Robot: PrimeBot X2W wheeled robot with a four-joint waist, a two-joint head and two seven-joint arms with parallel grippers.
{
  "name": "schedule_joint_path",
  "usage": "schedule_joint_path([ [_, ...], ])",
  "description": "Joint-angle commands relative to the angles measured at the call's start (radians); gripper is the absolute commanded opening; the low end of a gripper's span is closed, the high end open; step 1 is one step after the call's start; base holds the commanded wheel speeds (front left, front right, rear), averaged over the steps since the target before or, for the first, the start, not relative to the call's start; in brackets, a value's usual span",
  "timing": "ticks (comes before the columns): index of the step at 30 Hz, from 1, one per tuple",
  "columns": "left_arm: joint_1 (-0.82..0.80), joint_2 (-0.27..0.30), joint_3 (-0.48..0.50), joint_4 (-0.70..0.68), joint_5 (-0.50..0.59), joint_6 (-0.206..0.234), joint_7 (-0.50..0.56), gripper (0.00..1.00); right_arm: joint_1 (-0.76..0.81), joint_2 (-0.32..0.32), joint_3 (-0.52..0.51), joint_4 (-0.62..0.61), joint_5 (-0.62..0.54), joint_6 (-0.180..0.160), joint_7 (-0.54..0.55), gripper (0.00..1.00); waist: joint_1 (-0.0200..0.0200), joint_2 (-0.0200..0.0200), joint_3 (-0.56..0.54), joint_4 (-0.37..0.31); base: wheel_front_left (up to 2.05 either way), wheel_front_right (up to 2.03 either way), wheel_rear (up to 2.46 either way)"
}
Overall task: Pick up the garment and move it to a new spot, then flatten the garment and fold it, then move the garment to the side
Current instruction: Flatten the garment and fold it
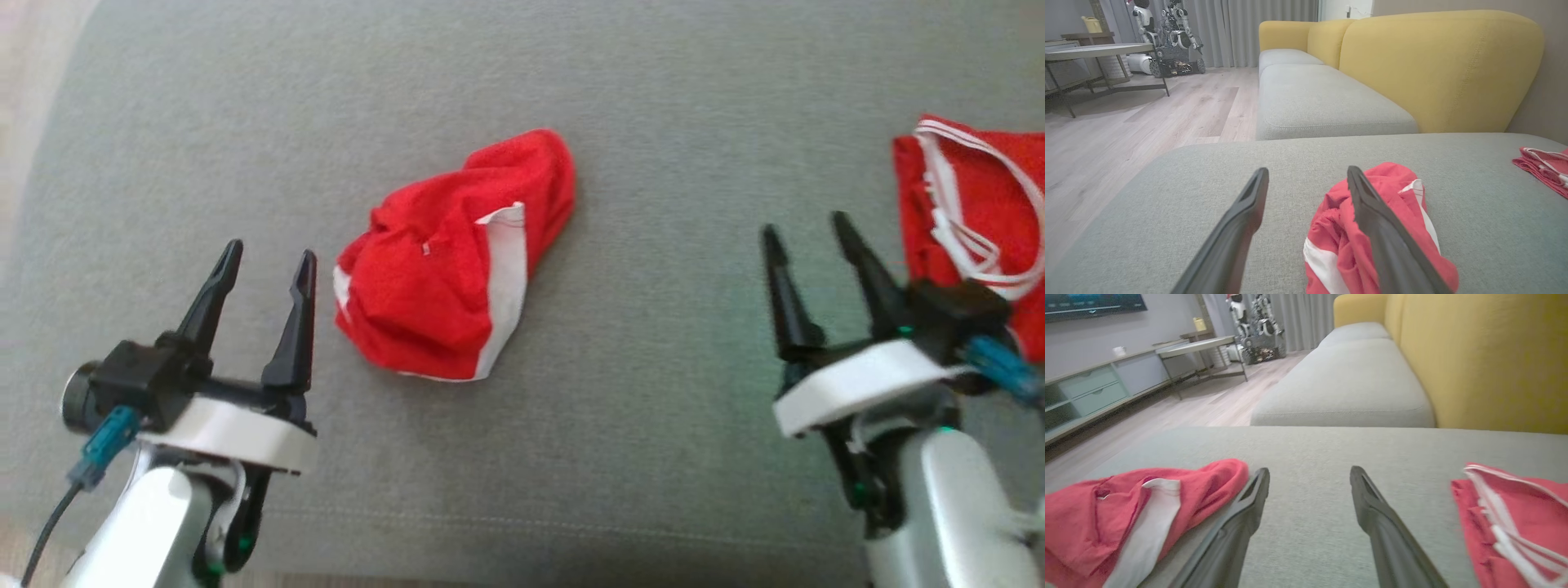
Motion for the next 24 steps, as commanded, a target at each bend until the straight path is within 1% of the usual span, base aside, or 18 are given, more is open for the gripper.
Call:
schedule_joint_path([
  [1, -0.062, 0.019, 0.045, -0.034, 0.003, -0.002, -0.012, 1.00, -0.052, -0.003, 0.034, -0.029, -0.006, -0.001, 0.003, 1.00, 0.0000, 0.0000, 0.019, 0.028, 0.00, 0.00, 0.00],
  [7, -0.105, -0.032, 0.050, -0.024, 0.015, -0.031, -0.012, 1.00, -0.162, -0.003, 0.169, 0.111, 0.005, -0.001, 0.017, 1.00, 0.0000, 0.0000, 0.053, 0.126, 0.00, 0.00, 0.00],
  [12, -0.132, -0.084, 0.065, -0.011, 0.033, -0.065, -0.012, 1.00, -0.244, -0.003, 0.251, 0.248, 0.032, -0.001, 0.005, 1.00, 0.0000, 0.0000, 0.073, 0.196, 0.00, 0.00, 0.00],
  [15, -0.141, -0.112, 0.081, -0.003, 0.047, -0.085, -0.012, 1.00, -0.286, -0.003, 0.283, 0.314, 0.046, -0.001, -0.008, 1.00, 0.0000, 0.0000, 0.081, 0.222, 0.00, 0.00, 0.00],
  [16, -0.142, -0.127, 0.092, 0.000, 0.058, -0.098, -0.012, 1.00, -0.311, -0.003, 0.301, 0.352, 0.055, -0.001, -0.016, 1.00, 0.0000, 0.0000, 0.085, 0.230, 0.00, 0.00, 0.00],
  [19, -0.140, -0.146, 0.110, 0.005, 0.075, -0.114, -0.012, 1.00, -0.346, -0.003, 0.328, 0.406, 0.067, -0.001, -0.025, 1.00, 0.0000, 0.0000, 0.092, 0.237, 0.00, 0.00, 0.00],
  [20, -0.139, -0.152, 0.116, 0.008, 0.080, -0.120, -0.012, 1.00, -0.357, -0.003, 0.336, 0.421, 0.072, -0.001, -0.029, 0.41, 0.0000, 0.0000, 0.093, 0.237, 0.00, 0.00, 0.00],
  [21, -0.139, -0.157, 0.123, 0.010, 0.084, -0.125, -0.012, 1.00, -0.368, -0.003, 0.342, 0.431, 0.079, -0.001, -0.035, 0.00, 0.0000, 0.0000, 0.094, 0.237, 0.00, 0.00, 0.00],
  [24, -0.135, -0.171, 0.144, 0.017, 0.097, -0.139, -0.012, 1.00, -0.390, -0.003, 0.354, 0.444, 0.093, -0.001, -0.055, 0.00, 0.0000, 0.0000, 0.095, 0.232, 0.00, 0.00, 0.00],
])
